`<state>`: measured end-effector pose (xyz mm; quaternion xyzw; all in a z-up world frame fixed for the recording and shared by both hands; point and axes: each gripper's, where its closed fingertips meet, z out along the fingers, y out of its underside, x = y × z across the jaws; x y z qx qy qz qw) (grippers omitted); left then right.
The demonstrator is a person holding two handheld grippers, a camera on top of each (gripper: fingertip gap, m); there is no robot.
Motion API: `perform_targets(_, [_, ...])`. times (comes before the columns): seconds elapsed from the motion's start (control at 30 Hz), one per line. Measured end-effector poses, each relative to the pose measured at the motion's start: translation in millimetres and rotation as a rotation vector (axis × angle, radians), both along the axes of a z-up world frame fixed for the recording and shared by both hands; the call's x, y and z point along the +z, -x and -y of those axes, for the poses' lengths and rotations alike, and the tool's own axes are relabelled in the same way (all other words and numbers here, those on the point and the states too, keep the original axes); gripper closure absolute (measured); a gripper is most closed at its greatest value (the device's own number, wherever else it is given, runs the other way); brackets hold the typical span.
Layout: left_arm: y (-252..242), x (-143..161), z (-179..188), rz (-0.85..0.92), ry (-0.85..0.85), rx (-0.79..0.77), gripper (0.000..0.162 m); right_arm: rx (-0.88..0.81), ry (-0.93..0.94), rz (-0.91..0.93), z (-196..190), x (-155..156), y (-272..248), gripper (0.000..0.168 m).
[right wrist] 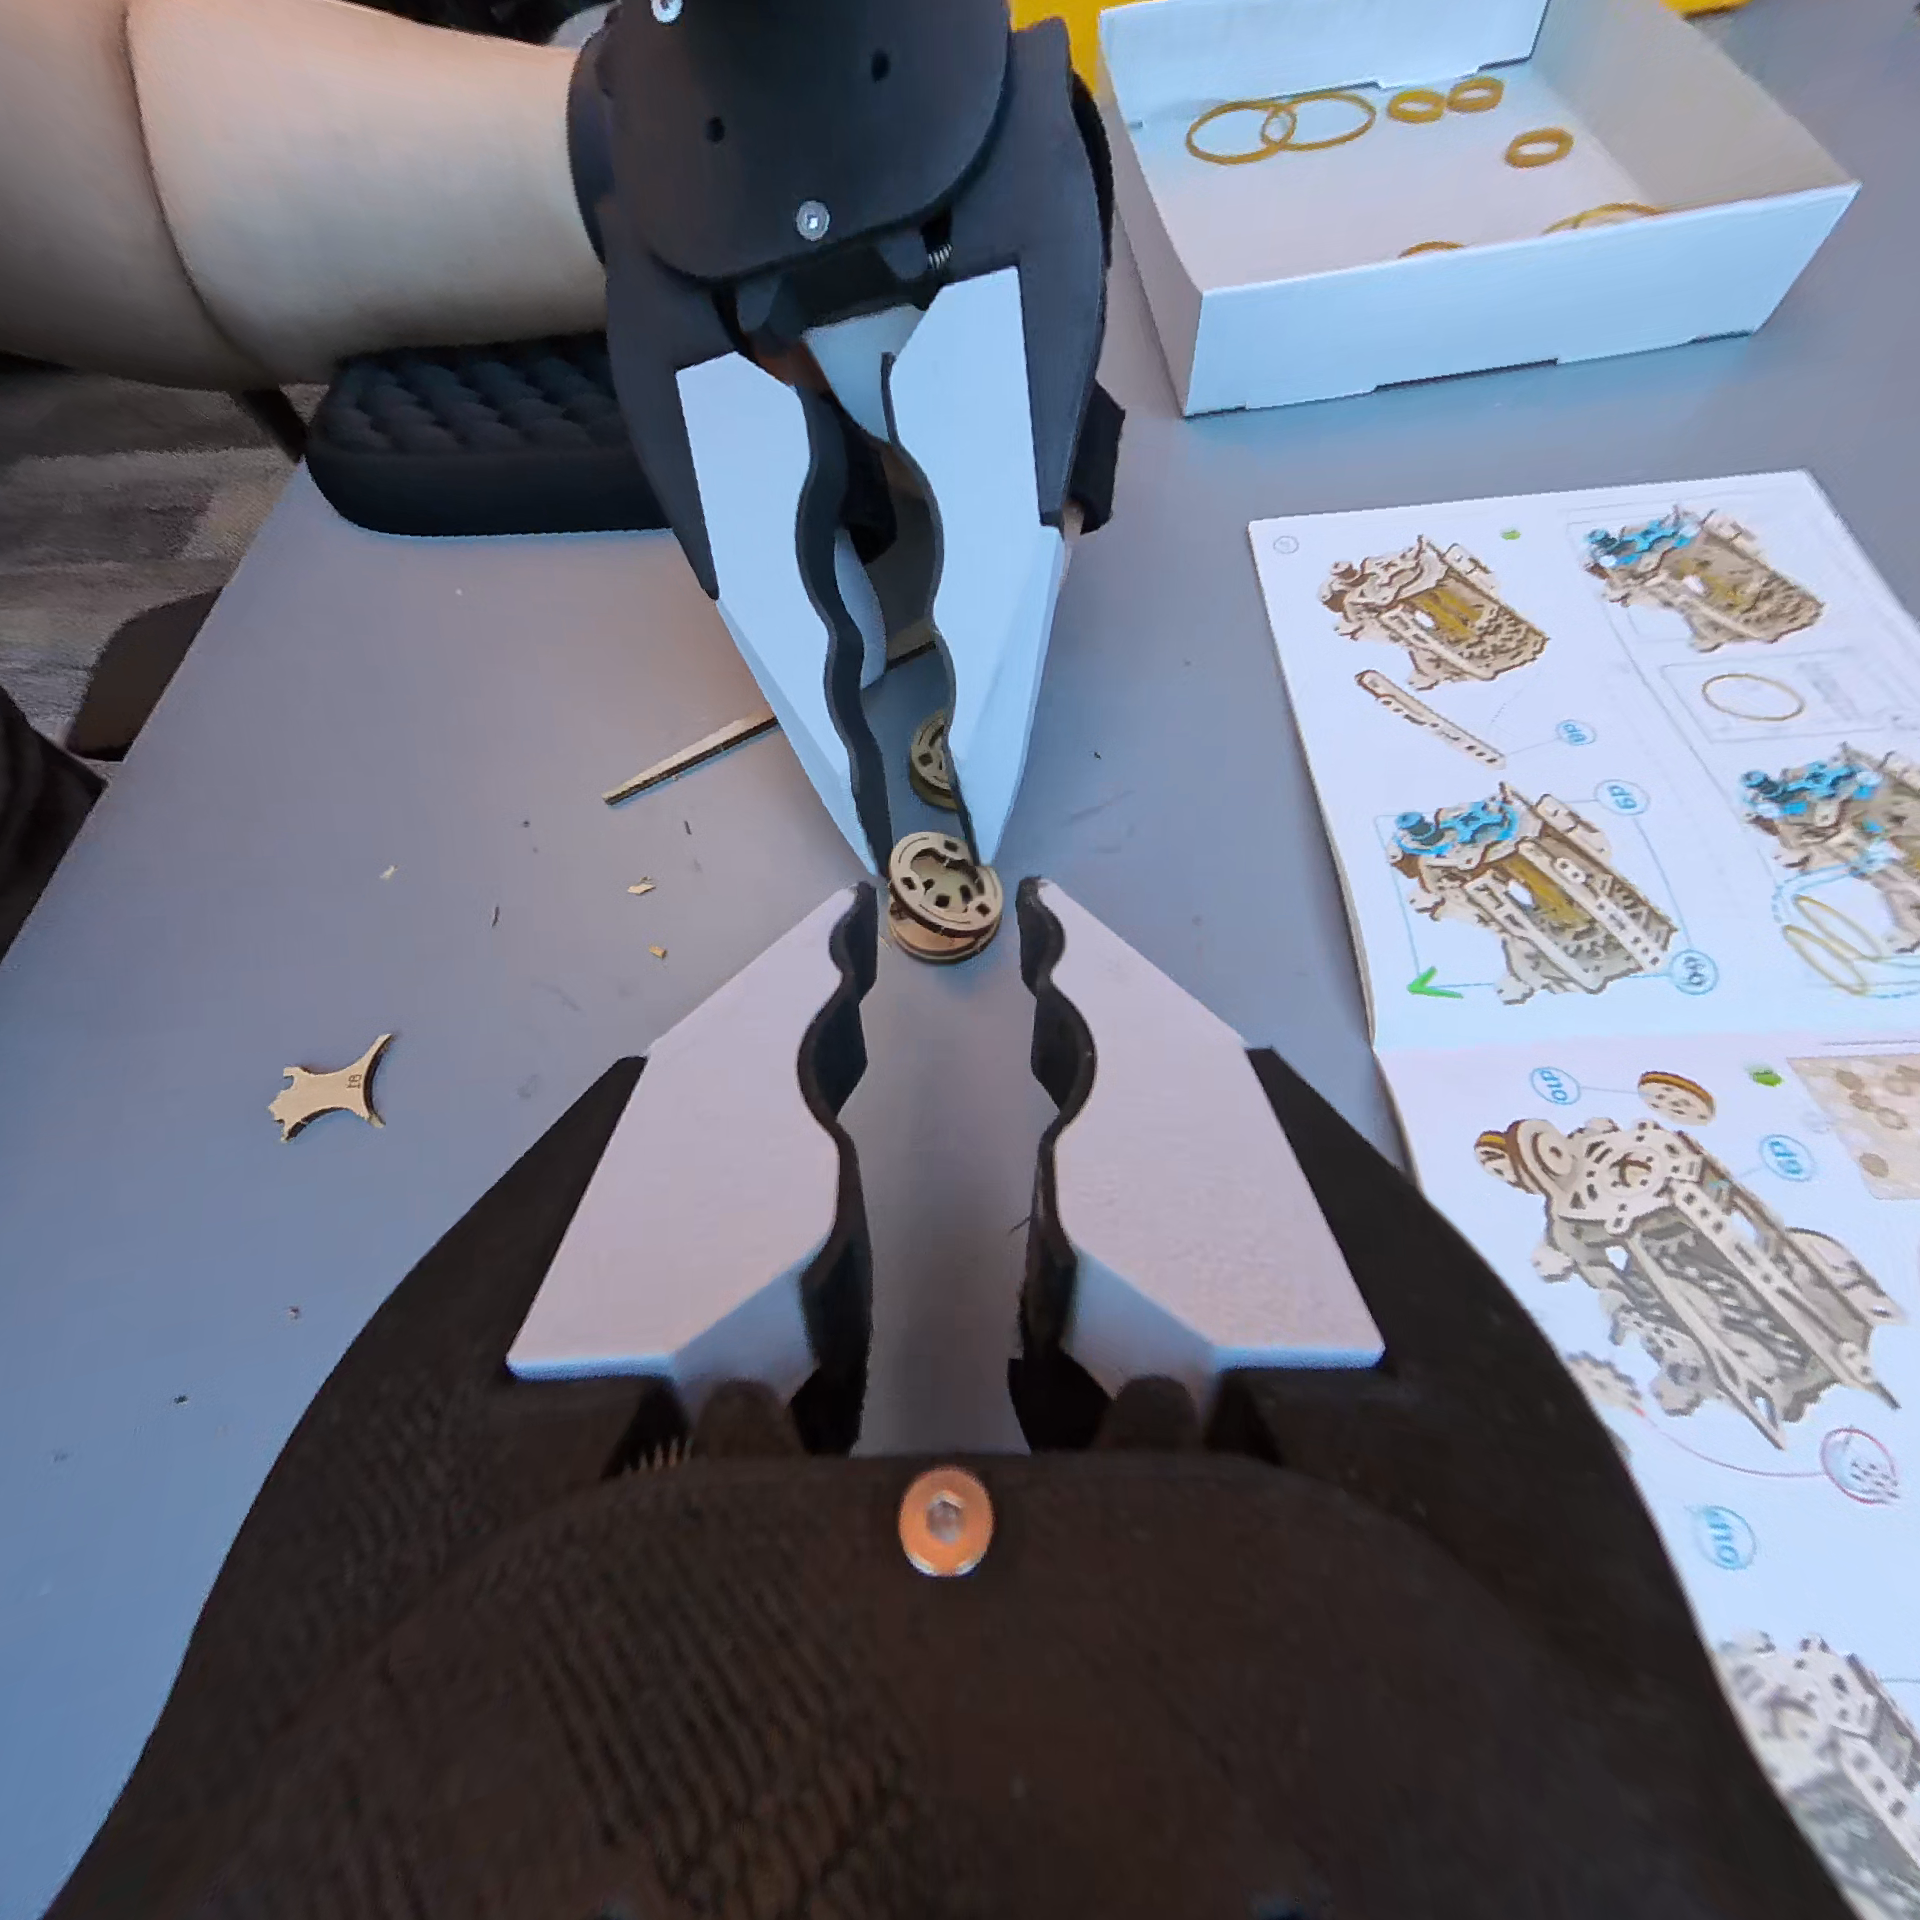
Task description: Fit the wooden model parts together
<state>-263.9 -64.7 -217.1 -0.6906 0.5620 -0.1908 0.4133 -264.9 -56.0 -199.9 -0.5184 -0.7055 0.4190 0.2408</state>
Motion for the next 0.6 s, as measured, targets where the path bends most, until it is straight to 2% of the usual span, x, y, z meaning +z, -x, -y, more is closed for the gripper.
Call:
perform_targets(0.23, [0.6,0.8,-0.3,0.0,-0.013,0.0,0.147,-0.017,0.168,0.038,0.4,-1.3,3.4,0.141])
perform_targets(0.5, [2.4,3.6,1.8,0.009,-0.003,-0.001,0.144,0.002,0.118,0.089,1.1,-10.8,4.1,0.14])
perform_targets(0.6, [6.3,9.5,0.6,0.03,0.023,0.028,0.134,0.037,0.092,0.103,3.3,-13.7,2.9,0.136])
